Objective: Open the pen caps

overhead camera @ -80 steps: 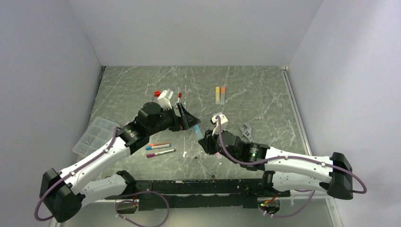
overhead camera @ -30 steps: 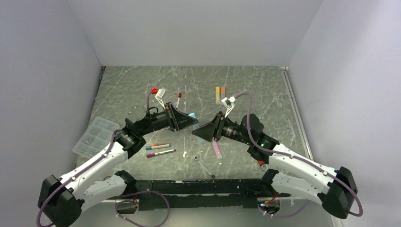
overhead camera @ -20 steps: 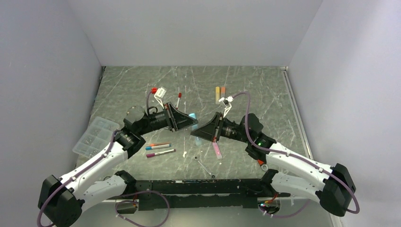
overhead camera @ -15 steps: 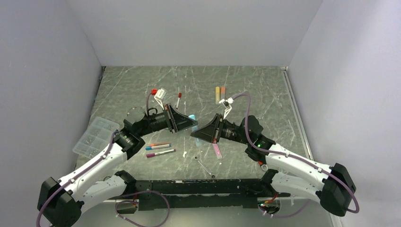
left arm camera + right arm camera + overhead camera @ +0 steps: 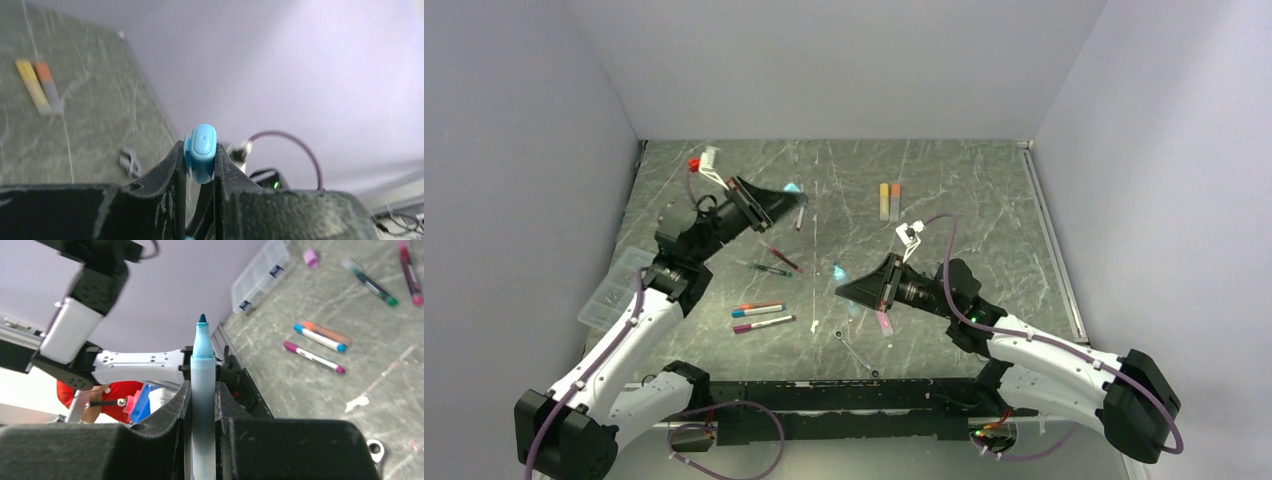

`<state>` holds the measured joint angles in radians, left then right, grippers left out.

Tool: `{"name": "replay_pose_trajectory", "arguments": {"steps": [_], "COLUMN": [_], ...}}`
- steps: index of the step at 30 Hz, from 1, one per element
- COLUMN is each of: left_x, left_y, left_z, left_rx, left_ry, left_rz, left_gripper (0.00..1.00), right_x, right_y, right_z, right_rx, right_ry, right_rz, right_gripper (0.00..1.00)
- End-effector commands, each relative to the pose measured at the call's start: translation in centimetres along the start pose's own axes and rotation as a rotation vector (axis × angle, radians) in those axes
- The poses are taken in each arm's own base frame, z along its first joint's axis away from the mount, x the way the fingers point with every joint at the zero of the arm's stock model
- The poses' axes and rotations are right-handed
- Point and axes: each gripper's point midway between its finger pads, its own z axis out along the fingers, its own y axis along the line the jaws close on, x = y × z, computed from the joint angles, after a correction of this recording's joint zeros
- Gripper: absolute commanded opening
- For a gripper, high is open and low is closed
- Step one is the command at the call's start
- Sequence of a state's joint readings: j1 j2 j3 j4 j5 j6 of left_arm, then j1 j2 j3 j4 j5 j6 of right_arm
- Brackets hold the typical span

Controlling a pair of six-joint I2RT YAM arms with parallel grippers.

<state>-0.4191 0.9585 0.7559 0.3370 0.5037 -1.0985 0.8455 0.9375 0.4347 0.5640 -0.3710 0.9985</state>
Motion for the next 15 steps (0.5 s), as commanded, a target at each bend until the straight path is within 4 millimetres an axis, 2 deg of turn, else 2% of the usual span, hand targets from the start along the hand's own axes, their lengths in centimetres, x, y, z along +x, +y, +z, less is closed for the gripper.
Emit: {"name": "replay_pose_trajectory", "arguments": {"steps": [1, 3, 4, 6, 7, 9, 10, 12, 15], "left_x": [-6.5, -7.1, -7.2, -6.7, -6.1, -4.4, -3.4, -1.4, 0.5], "left_y": [-3.7, -2.9, -2.4, -0.3, 1.4, 3.7, 4.9, 7.6, 10.0], "left_z": [-0.4, -0.3, -0.3, -0.7, -1.2, -2.5, -3.3, -5.8, -9.1], "left_rx": [0.06, 0.017, -0.027, -0.183, -0.279, -0.4, -0.455, -0.585, -0.703], "left_ry": [-0.253, -0.27, -0.262, -0.197, -0.15, -0.05, -0.007, 0.062, 0.09], "left_rz": [0.099, 0.103, 0.126, 0.176, 0.187, 0.219, 0.226, 0.216, 0.223], "left_gripper": [0.0, 0.0, 0.0, 0.0, 0.0, 0.0, 0.0, 0.0, 0.0], "right_x": [-0.3, -0.7, -1.3, -2.0, -2.0, -2.7, -2.3, -1.1, 0.7], "right_y": [0.0, -0.2, -0.9, -4.5, -7.5, -11.6, -13.3, -15.9, -18.7], "right_z": [-0.7, -1.0, -1.1, -2.6, -4.6, -8.0, -9.5, -11.4, -12.4], "right_rx": [0.028, 0.062, 0.135, 0.418, 0.628, 0.92, 1.029, 1.17, 1.235], "right_ry": [-0.01, -0.018, -0.025, -0.018, -0.006, -0.007, 0.025, 0.1, 0.161], "right_rz": [-0.01, -0.048, -0.085, -0.189, -0.234, -0.312, -0.328, -0.346, -0.318], "right_gripper": [0.0, 0.0, 0.0, 0.0, 0.0, 0.0, 0.0, 0.0, 0.0]}}
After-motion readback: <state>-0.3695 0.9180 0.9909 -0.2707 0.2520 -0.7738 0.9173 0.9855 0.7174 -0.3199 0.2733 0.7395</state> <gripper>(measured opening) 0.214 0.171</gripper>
